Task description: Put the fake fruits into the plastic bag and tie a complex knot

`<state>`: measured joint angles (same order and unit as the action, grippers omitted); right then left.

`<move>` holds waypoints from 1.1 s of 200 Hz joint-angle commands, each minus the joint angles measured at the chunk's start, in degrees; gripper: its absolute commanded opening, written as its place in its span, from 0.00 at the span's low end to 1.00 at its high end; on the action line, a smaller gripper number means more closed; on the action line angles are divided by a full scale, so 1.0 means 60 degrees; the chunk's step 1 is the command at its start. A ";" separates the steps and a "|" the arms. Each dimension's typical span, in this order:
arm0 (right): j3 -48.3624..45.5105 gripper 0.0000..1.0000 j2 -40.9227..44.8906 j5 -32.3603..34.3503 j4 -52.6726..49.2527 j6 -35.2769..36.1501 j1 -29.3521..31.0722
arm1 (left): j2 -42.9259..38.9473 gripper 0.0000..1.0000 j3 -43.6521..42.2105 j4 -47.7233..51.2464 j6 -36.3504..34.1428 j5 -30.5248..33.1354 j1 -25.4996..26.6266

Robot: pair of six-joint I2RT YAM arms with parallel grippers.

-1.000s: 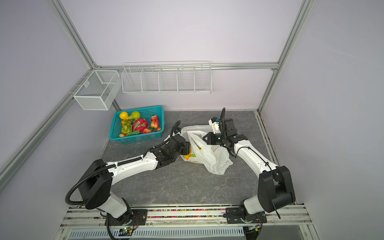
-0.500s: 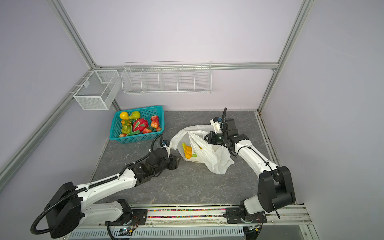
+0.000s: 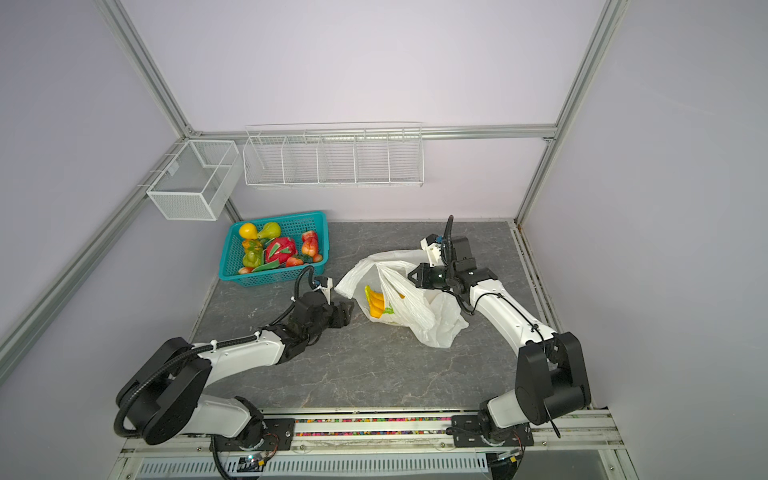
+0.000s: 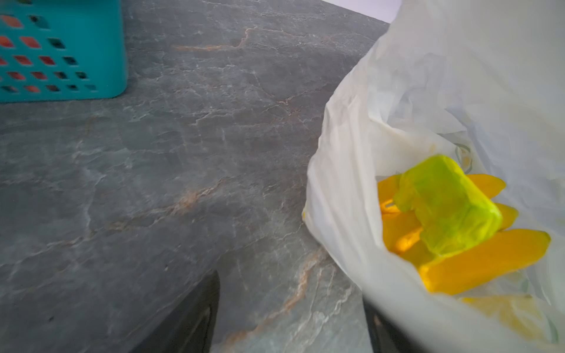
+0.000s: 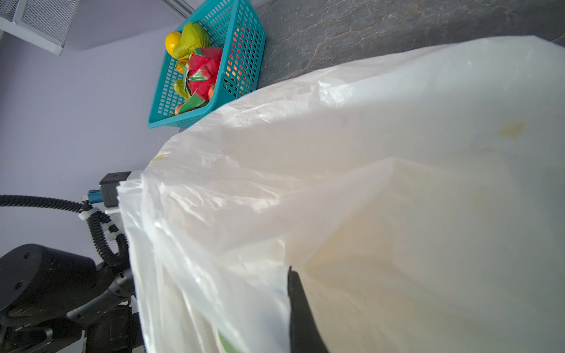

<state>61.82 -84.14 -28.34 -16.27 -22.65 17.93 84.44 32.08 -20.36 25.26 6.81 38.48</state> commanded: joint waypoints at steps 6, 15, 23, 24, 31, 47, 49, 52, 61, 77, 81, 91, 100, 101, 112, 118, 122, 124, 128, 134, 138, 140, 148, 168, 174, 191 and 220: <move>-0.0021 0.08 -0.0041 -0.0085 0.0061 0.0085 -0.0074 | 0.0970 0.74 0.0518 -0.1927 -0.0721 0.0190 -0.0134; 0.0003 0.08 -0.0069 -0.0111 0.0061 0.0097 -0.0074 | 0.1292 0.74 0.0604 -0.2356 -0.0737 0.0235 -0.0171; 0.0016 0.08 -0.0085 -0.0111 0.0046 0.0102 -0.0076 | 0.1543 0.72 0.0668 -0.2690 -0.0741 0.0219 -0.0213; 0.0012 0.08 -0.0092 -0.0119 0.0046 0.0101 -0.0075 | 0.1579 0.72 0.0672 -0.2732 -0.0739 0.0223 -0.0222; 0.0025 0.08 -0.0105 -0.0153 0.0032 0.0127 -0.0079 | 0.1780 0.70 0.0740 -0.3013 -0.0767 0.0249 -0.0253; 0.0100 0.08 -0.0084 -0.0113 -0.0087 0.0220 -0.0085 | 0.2216 0.63 0.0903 -0.3609 -0.0845 0.0121 -0.0304; 0.0116 0.08 -0.0091 -0.0101 -0.0126 0.0246 -0.0088 | 0.2259 0.63 0.0926 -0.3656 -0.0860 0.0106 -0.0305; 0.0136 0.08 -0.0108 -0.0090 -0.0170 0.0288 -0.0085 | 0.2330 0.62 0.0970 -0.3735 -0.0901 0.0097 -0.0305; 0.0225 0.08 -0.0099 -0.0013 -0.0334 0.0422 -0.0089 | 0.2505 0.58 0.1105 -0.3826 -0.0985 0.0102 -0.0319; 0.0355 0.08 -0.0121 0.0128 -0.0598 0.0684 -0.0108 | 0.2738 0.51 0.1394 -0.3824 -0.1270 0.0004 -0.0319; 0.0381 0.08 -0.0121 0.0136 -0.0639 0.0743 -0.0105 | 0.2777 0.49 0.1425 -0.3850 -0.1349 -0.0003 -0.0316; 0.0443 0.08 -0.0148 0.0179 -0.0795 0.0856 -0.0103 | 0.2880 0.46 0.1504 -0.4008 -0.1489 -0.0062 -0.0319; 0.0492 0.08 -0.0170 0.0211 -0.0901 0.0969 -0.0130 | 0.2973 0.43 0.1553 -0.4174 -0.1581 -0.0115 -0.0319; 0.0499 0.08 -0.0171 0.0218 -0.0903 0.0973 -0.0124 | 0.2982 0.43 0.1553 -0.4192 -0.1591 -0.0134 -0.0319; 0.0507 0.08 -0.0186 0.0225 -0.0930 0.1017 -0.0127 | 0.3066 0.36 0.1661 -0.4280 -0.1732 -0.0221 -0.0316; 0.0499 0.08 -0.0204 0.0226 -0.0948 0.1028 -0.0118 | 0.3089 0.32 0.1706 -0.4305 -0.1741 -0.0176 -0.0319; 0.0521 0.08 -0.0218 0.0220 -0.0954 0.1023 -0.0120 | 0.3101 0.30 0.1729 -0.4313 -0.1759 -0.0149 -0.0319; 0.0521 0.08 -0.0223 0.0213 -0.0962 0.1033 -0.0118 | 0.3085 0.29 0.1744 -0.4316 -0.1758 -0.0130 -0.0319; 0.0534 0.08 -0.0217 0.0211 -0.0975 0.1039 -0.0129 | 0.3087 0.26 0.1751 -0.4326 -0.1763 -0.0088 -0.0319; 0.0549 0.08 -0.0216 0.0211 -0.1001 0.1063 -0.0126 | 0.3064 0.21 0.1773 -0.4334 -0.1763 -0.0043 -0.0319; 0.0554 0.08 -0.0223 0.0224 -0.1021 0.1076 -0.0133 | 0.3030 0.17 0.1772 -0.4355 -0.1770 -0.0040 -0.0315; 0.0563 0.08 -0.0210 0.0229 -0.1030 0.1083 -0.0133 | 0.3012 0.15 0.1766 -0.4356 -0.1772 -0.0026 -0.0318; 0.0601 0.08 -0.0191 0.0251 -0.1092 0.1128 -0.0134 | 0.2950 0.09 0.1771 -0.4337 -0.1789 -0.0016 -0.0318; 0.0799 0.08 -0.0052 0.0579 -0.1554 0.1374 -0.0162 | 0.2489 0.00 0.1787 -0.3892 -0.1795 -0.0294 -0.0305; 0.0859 0.08 0.0061 0.0781 -0.1774 0.1499 -0.0176 | 0.2257 0.00 0.1833 -0.3576 -0.1729 -0.0481 -0.0305; 0.1078 0.08 0.0518 0.1648 -0.2441 0.1854 -0.0195 | 0.1438 0.00 0.2092 -0.2253 -0.1331 -0.1324 -0.0291; 0.1565 0.09 0.1437 0.2954 -0.3771 0.2409 -0.0204 | 0.0045 0.00 0.3182 0.0471 0.0146 -0.2781 -0.0074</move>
<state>67.90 -81.43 -18.76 -30.63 -13.02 17.02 91.39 44.75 -30.35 18.98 -1.32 36.84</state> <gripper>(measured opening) 0.086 0.047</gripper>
